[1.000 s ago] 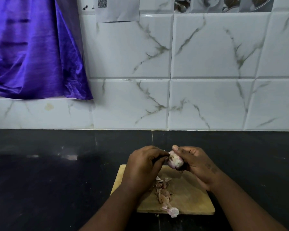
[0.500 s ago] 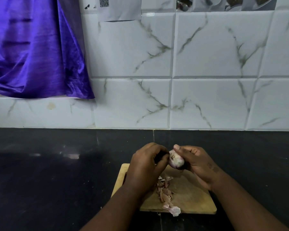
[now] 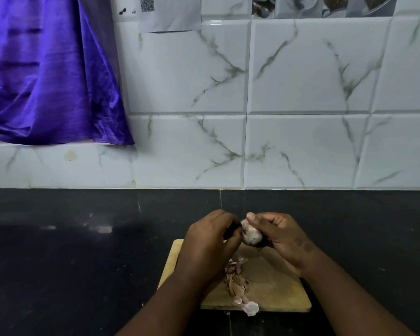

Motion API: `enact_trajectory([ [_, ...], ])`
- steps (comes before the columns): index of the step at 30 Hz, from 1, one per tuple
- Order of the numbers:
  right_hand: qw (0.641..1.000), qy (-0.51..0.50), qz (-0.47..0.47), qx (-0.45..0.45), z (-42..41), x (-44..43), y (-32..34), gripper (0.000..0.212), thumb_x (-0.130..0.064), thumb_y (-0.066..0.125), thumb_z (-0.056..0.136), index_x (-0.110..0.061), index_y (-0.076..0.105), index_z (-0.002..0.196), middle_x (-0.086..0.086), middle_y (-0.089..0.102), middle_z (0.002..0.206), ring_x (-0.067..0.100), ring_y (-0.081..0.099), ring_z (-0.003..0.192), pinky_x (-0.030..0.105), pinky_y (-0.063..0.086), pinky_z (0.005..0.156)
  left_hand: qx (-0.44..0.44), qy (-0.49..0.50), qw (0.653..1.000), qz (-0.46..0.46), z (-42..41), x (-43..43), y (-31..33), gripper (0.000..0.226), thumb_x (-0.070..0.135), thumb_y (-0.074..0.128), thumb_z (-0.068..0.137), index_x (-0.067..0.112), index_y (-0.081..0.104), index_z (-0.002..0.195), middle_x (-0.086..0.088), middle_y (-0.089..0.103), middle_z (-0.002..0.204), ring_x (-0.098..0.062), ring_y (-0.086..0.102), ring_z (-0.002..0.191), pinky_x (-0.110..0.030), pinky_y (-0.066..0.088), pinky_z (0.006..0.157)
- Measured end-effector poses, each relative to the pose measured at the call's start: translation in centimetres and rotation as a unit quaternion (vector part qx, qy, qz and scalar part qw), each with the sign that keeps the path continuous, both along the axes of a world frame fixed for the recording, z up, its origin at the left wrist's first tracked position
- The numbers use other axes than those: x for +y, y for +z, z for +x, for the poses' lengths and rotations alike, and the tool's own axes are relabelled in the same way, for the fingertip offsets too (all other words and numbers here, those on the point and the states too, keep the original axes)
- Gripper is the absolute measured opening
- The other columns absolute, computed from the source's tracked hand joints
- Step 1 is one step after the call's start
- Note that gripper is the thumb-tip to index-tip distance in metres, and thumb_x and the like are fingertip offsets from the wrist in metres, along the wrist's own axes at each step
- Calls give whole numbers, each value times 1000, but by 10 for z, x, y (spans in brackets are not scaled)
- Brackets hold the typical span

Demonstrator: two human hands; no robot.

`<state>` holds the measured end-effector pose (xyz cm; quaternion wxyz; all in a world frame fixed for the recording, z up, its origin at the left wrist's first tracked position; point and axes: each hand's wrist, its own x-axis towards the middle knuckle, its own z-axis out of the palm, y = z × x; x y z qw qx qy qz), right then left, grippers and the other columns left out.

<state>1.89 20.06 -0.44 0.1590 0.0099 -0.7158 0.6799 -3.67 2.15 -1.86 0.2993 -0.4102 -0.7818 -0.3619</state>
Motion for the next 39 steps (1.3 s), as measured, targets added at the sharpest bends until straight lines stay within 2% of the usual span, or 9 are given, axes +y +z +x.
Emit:
enact_trajectory([
  [3, 1000, 13, -6, 1, 1, 0, 0, 36, -39, 71, 87, -6, 81, 96, 25, 77, 93, 27, 71, 80, 34, 56, 67, -26, 17, 1000, 3, 3, 1, 1, 3, 28, 66, 93, 28, 64, 94, 17, 58, 88, -5, 54, 76, -16, 42, 62],
  [9, 996, 54, -71, 8, 2, 1, 2, 39, -31, 72, 83, 0, 79, 104, 30, 75, 105, 33, 71, 92, 44, 57, 82, -143, 49, 987, 50, 1, 3, -1, 16, 28, 67, 94, 29, 56, 83, 9, 58, 81, -10, 55, 75, -27, 42, 59],
  [12, 989, 64, -133, 9, 2, 3, 4, 39, -28, 73, 80, 1, 78, 105, 29, 75, 105, 30, 73, 90, 40, 62, 78, -172, 79, 982, 9, 1, 2, 0, 22, 25, 66, 92, 31, 52, 77, 9, 56, 78, -7, 53, 72, -23, 34, 56],
  [18, 984, 74, -164, 7, 0, 4, 3, 38, -23, 71, 81, 3, 77, 108, 27, 74, 103, 29, 72, 87, 38, 62, 76, -177, 100, 976, -84, 5, -1, 4, 15, 32, 63, 89, 27, 62, 75, 8, 65, 77, -8, 59, 71, -24, 38, 55],
  [23, 984, 76, -163, 2, 0, 2, 3, 35, -20, 69, 81, 3, 77, 106, 26, 74, 107, 30, 71, 91, 41, 61, 80, -161, 104, 979, -65, 6, -2, 6, 38, 35, 65, 92, 29, 50, 57, 8, 56, 64, -7, 54, 60, -18, 28, 51],
  [30, 984, 70, -163, 1, 1, 2, 4, 32, -19, 70, 81, 1, 77, 105, 27, 74, 105, 30, 72, 90, 41, 60, 80, -137, 18, 989, 44, 0, -2, 5, 11, 33, 61, 87, 33, 59, 75, 12, 58, 75, -8, 57, 74, -28, 45, 61],
  [32, 986, 69, -154, -2, 1, 2, 4, 33, -19, 70, 81, 2, 77, 106, 28, 74, 106, 30, 72, 90, 41, 61, 80, -140, -13, 987, 77, -1, -2, 4, 14, 38, 57, 91, 33, 63, 79, 12, 61, 76, -8, 60, 75, -33, 50, 63],
  [36, 988, 74, -137, -4, 2, 2, 4, 32, -18, 69, 85, 1, 76, 108, 31, 73, 108, 35, 71, 94, 45, 59, 86, -134, -22, 989, 62, 0, 0, 2, 27, 50, 55, 94, 29, 69, 85, 11, 64, 77, -8, 61, 74, -32, 51, 62],
  [39, 988, 70, -134, 0, 2, 1, 4, 31, -19, 69, 84, 1, 77, 107, 32, 73, 108, 35, 71, 94, 45, 59, 86, -138, -27, 987, 72, -1, 0, 2, 22, 44, 58, 95, 29, 67, 81, 11, 62, 73, -9, 60, 71, -30, 48, 59],
])
